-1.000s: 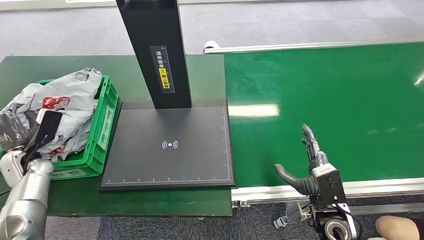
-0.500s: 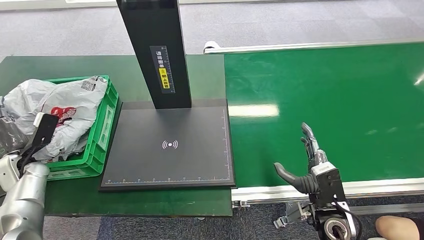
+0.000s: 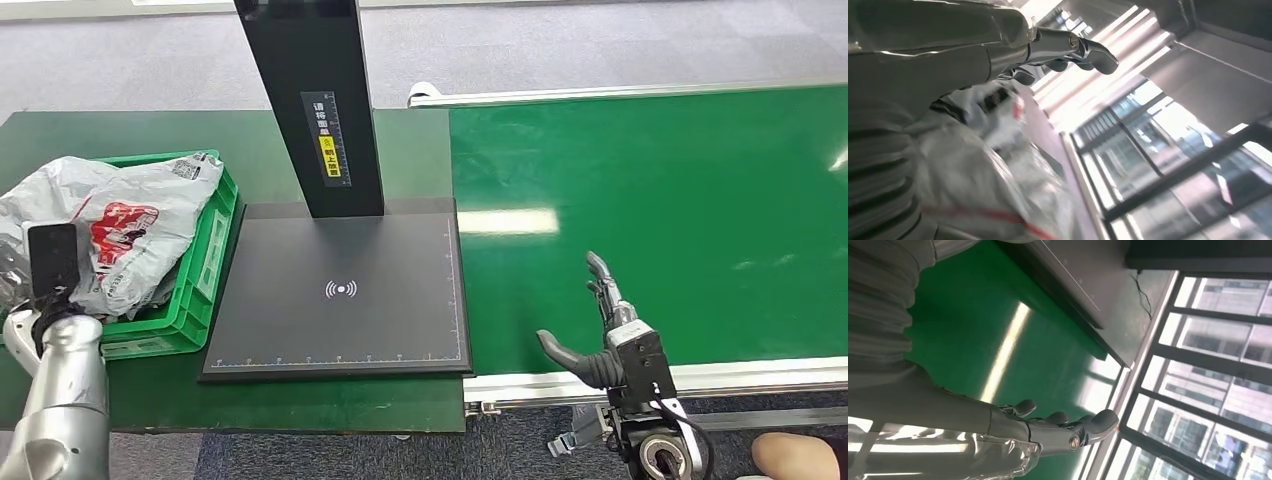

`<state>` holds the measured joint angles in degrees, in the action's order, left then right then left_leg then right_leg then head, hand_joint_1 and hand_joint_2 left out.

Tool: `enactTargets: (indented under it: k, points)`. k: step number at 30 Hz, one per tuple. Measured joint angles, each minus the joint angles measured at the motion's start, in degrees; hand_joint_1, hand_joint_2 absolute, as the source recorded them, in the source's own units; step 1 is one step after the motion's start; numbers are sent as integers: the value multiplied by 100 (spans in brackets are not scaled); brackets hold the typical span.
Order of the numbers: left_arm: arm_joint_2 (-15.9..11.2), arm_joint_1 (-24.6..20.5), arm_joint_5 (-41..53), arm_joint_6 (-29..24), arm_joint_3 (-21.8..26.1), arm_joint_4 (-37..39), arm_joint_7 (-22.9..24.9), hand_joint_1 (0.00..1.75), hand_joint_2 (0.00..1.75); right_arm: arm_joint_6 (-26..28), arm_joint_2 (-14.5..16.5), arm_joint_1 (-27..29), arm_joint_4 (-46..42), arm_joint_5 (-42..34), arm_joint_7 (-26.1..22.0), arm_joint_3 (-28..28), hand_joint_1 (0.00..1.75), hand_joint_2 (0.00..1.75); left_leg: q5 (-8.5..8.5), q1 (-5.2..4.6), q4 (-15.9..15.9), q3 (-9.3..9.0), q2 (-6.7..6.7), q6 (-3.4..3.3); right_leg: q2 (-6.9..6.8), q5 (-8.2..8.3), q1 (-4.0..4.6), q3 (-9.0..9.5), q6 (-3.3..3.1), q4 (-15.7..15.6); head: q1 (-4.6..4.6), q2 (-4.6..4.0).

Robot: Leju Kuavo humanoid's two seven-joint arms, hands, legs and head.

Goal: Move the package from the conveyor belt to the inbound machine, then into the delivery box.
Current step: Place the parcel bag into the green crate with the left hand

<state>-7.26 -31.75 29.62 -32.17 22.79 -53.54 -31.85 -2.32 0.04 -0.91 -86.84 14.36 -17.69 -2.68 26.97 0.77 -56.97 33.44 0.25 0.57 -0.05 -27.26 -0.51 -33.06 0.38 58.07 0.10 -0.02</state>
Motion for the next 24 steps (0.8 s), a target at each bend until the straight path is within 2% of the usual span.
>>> enactTargets:
  k: [6, 9, 13, 16, 19, 24]
  points:
    - [388, 713, -376, 628, -1295, -1704, 120, 0, 175, -187, 62, -133, 626, -18, -113, -202, 0, 175, 2, -1, 0, 2, -2, -1, 0, 0, -1, 0, 0, -1, -1, 1]
    - [453, 851, -428, 664, -1618, -2094, 145, 0, 175, -187, 74, -188, 838, -31, -152, -242, 0, 175, 2, 0, 0, 1, 2, -1, 1, 1, 0, -1, -1, -1, -2, 1]
    - [487, 938, -514, 811, -1801, -2362, 134, 0, 175, -210, 78, -228, 998, -39, -176, -251, 0, 175, 1, 1, 0, 0, 1, -1, 1, 1, 1, -1, -1, 0, -1, 0]
    - [573, 1070, -755, 1424, -2026, -2517, 68, 0, 175, -355, 88, -331, 1277, -140, -442, -263, 0, 175, 2, 0, 0, 0, 1, -1, 1, 0, 0, 0, 0, -1, -1, 2]
    - [811, 1367, -1126, 1850, -2404, -2589, -60, 0, 175, -399, 132, -488, 1770, -330, -948, -279, 0, 175, 3, -6, 0, 1, 1, -3, 1, 0, -5, 1, 1, -2, -1, 1]
    - [1216, 1926, -1751, 1961, -3032, -2379, -400, 0, 175, -368, 192, -633, 2502, -588, -1333, -279, 0, 175, 9, -13, -1, 3, 0, -11, 0, -1, -12, -1, 3, -5, 0, 1]
